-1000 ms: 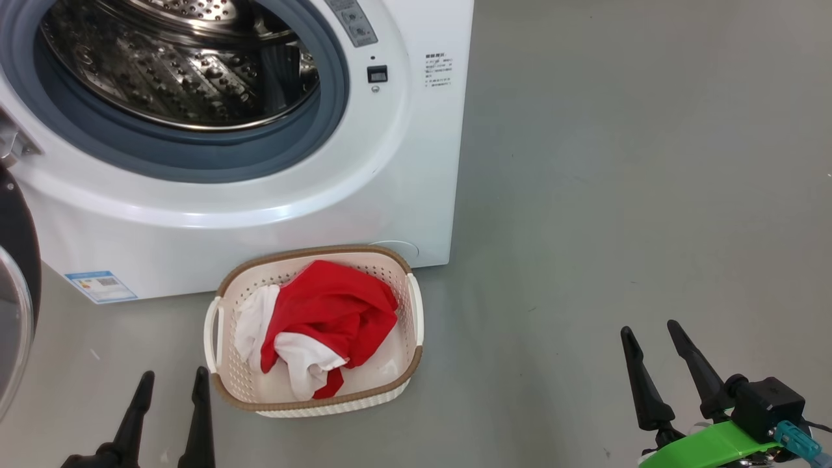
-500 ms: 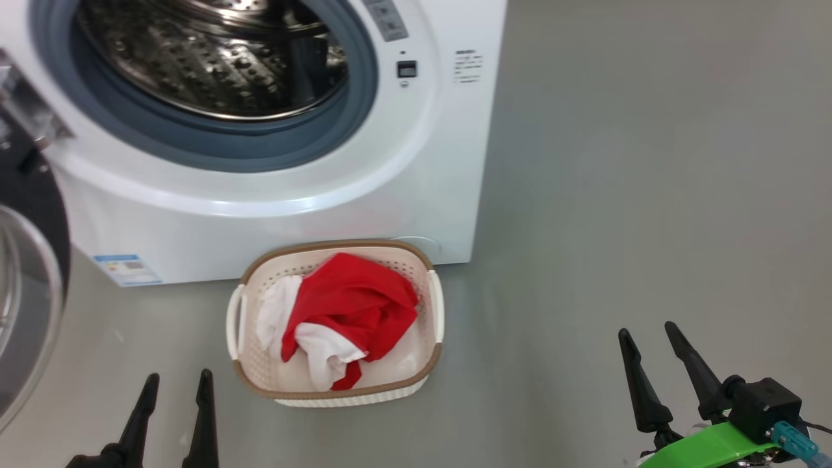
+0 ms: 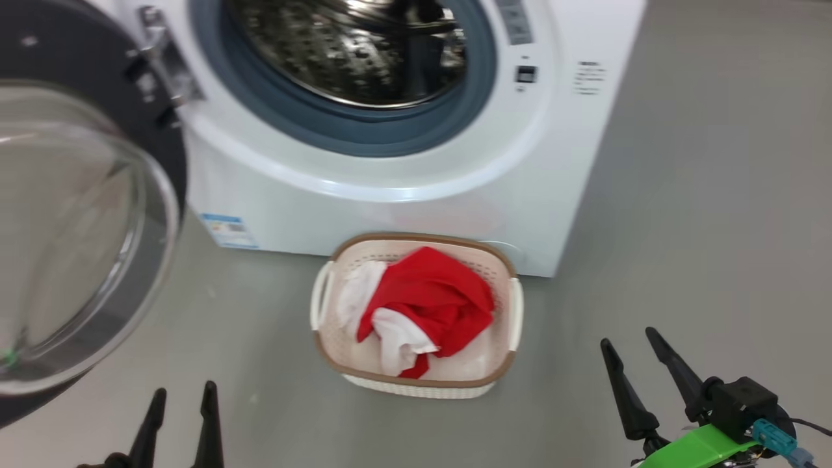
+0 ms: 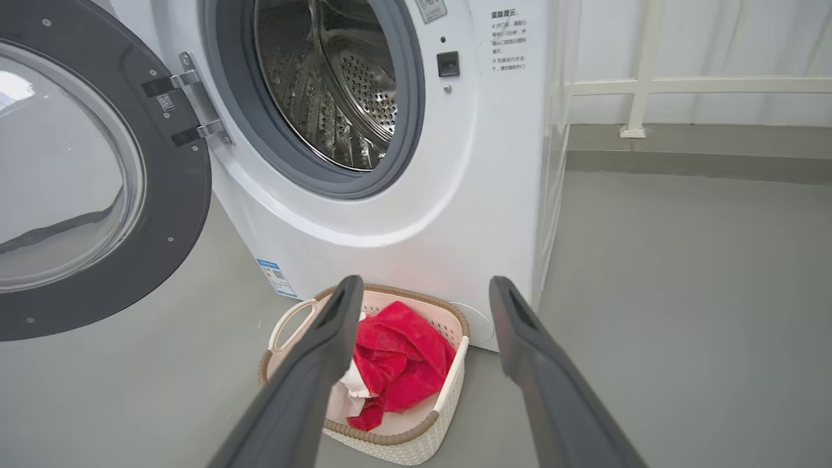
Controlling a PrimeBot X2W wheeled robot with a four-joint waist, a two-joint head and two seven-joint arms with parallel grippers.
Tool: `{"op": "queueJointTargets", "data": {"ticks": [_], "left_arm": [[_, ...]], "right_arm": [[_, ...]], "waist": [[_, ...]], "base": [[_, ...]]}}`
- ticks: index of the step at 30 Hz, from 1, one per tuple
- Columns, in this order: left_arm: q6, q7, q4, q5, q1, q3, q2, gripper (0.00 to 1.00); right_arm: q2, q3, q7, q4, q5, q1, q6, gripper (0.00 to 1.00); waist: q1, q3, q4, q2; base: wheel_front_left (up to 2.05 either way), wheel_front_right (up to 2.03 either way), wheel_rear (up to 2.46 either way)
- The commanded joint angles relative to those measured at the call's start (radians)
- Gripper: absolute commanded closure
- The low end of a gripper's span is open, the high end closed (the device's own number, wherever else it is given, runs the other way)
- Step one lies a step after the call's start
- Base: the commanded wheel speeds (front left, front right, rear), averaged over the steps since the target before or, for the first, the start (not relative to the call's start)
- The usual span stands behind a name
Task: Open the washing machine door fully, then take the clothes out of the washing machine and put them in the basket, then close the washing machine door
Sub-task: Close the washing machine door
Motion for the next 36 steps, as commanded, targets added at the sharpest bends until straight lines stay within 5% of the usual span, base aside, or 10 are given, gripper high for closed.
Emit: {"op": "queueJointTargets", "data": {"ticks": [1,15,31,32,33,34,36], "left_arm": [[0.012,-0.005,-0.02,-0.01,0.002,0.016,0.009,0.0],[0.058,-0.005,-0.022,-0.034,0.03,-0.043,0.009,0.0],[0.093,-0.005,-0.075,-0.083,0.058,-0.021,0.009,0.0],[0.091,-0.005,-0.081,-0.093,0.055,-0.018,0.009,0.12],[0.088,-0.005,-0.087,-0.106,0.05,-0.013,0.009,0.78],[0.081,-0.005,-0.097,-0.12,0.043,-0.004,0.009,1.0],[0.063,-0.005,-0.131,-0.143,0.025,0.028,0.009,1.0]], "right_arm": [[-0.016,0.03,-0.006,-0.015,-0.003,-0.037,0.005,0.0],[-0.025,0.073,-0.006,0.012,0.016,-0.022,0.005,0.0],[-0.045,0.155,-0.006,0.052,0.04,-0.087,0.005,0.0],[-0.045,0.155,-0.006,0.051,0.041,-0.086,0.005,0.0],[-0.044,0.153,-0.006,0.051,0.042,-0.084,0.005,0.0],[-0.042,0.152,-0.006,0.05,0.043,-0.08,0.005,0.0],[-0.039,0.143,-0.006,0.047,0.042,-0.071,0.005,0.0]], "waist": [[0.0,-0.021,0.102,0.0],[0.0,-0.06,0.308,0.0],[0.0,-0.051,0.322,0.0],[0.0,-0.051,0.321,0.0],[0.0,-0.052,0.32,0.0],[0.0,-0.054,0.319,0.0],[0.0,-0.055,0.317,0.0]], "base": [[0.0,0.0,0.0],[0.0,0.0,0.0],[0.0,0.0,0.0],[0.0,0.0,0.0],[0.0,0.0,0.0],[0.0,0.0,0.0],[0.0,0.0,0.0]]}}
